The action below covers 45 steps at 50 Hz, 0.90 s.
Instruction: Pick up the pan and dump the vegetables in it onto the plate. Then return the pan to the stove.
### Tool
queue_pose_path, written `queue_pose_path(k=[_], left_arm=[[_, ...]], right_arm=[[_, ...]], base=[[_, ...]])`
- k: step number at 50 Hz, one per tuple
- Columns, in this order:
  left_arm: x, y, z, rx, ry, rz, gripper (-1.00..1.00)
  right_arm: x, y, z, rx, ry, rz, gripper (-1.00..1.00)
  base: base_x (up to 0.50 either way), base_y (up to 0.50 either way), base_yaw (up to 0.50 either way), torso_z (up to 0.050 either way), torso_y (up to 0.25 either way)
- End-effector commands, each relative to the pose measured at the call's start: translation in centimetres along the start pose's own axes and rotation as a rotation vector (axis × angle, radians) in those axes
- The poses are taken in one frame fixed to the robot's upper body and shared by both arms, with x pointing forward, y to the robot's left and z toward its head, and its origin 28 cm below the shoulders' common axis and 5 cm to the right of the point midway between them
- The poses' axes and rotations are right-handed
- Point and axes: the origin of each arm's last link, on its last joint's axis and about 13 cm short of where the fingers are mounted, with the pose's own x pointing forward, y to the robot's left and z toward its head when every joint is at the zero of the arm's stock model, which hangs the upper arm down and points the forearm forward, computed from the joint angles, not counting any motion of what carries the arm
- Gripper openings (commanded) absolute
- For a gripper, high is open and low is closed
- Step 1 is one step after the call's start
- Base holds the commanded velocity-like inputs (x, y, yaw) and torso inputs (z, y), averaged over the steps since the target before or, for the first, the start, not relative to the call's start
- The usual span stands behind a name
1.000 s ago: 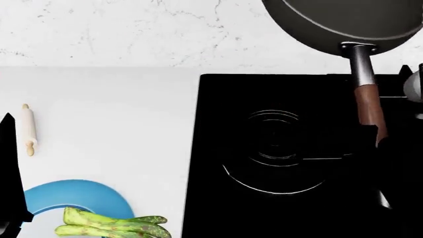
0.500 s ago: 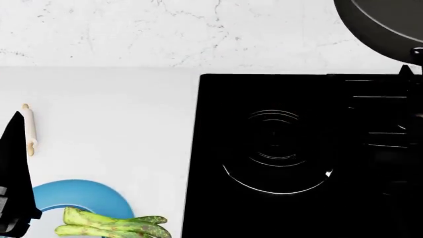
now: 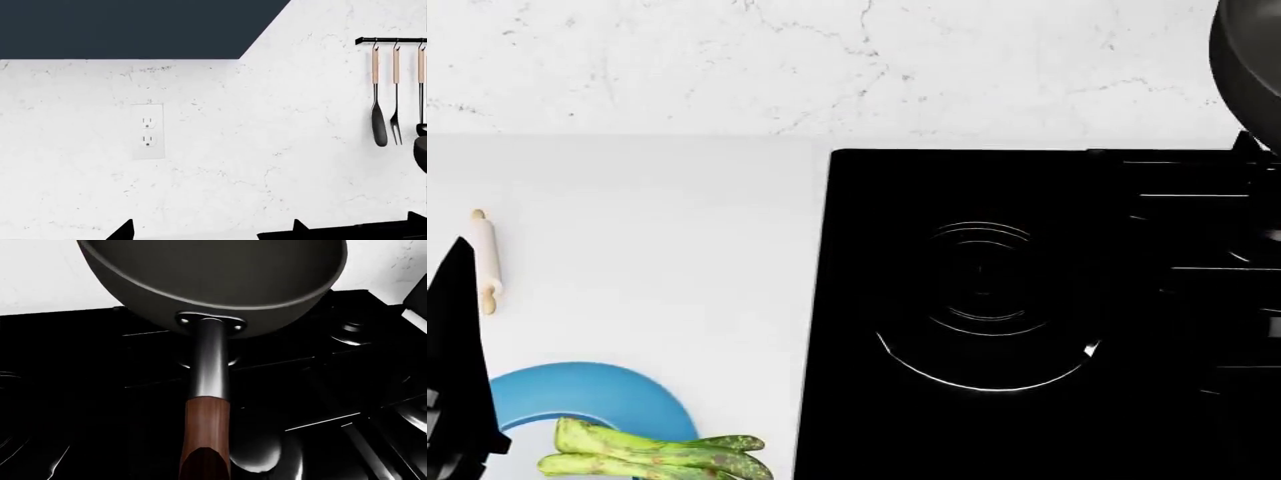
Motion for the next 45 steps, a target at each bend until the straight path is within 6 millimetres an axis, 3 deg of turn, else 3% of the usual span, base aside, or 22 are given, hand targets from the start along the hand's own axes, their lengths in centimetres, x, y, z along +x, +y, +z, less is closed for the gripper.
queue_pose_path(k=[1, 19, 34, 45], left_arm=[[0.3, -0.5, 0.4, -0.041, -0.034, -0.042, 1.00], [-0.2, -0.1, 0.6, -0.028, -0.023, -0.034, 1.00], [-0.4, 0.1, 0.8, -0.021, -0.015, -0.028, 1.00], [-0.6, 0.1, 1.0, -0.019, -0.013, -0.025, 1.00]], right_arm=[[1.9, 0.0, -0.4, 0.007, 0.022, -0.007, -1.00], [5.2, 0.8, -3.3, 0.062, 0.117, -0.004, -1.00], [6.3, 1.0, -5.6, 0.072, 0.182, -0.003, -1.00], [6.4, 0.9, -5.7, 0.069, 0.187, -0.004, -1.00]], base=[[0.00, 0.00, 0.00, 0.000, 0.000], [0.00, 0.00, 0.00, 0.001, 0.001], [0.00, 0.00, 0.00, 0.000, 0.001], [0.00, 0.00, 0.00, 0.000, 0.000]])
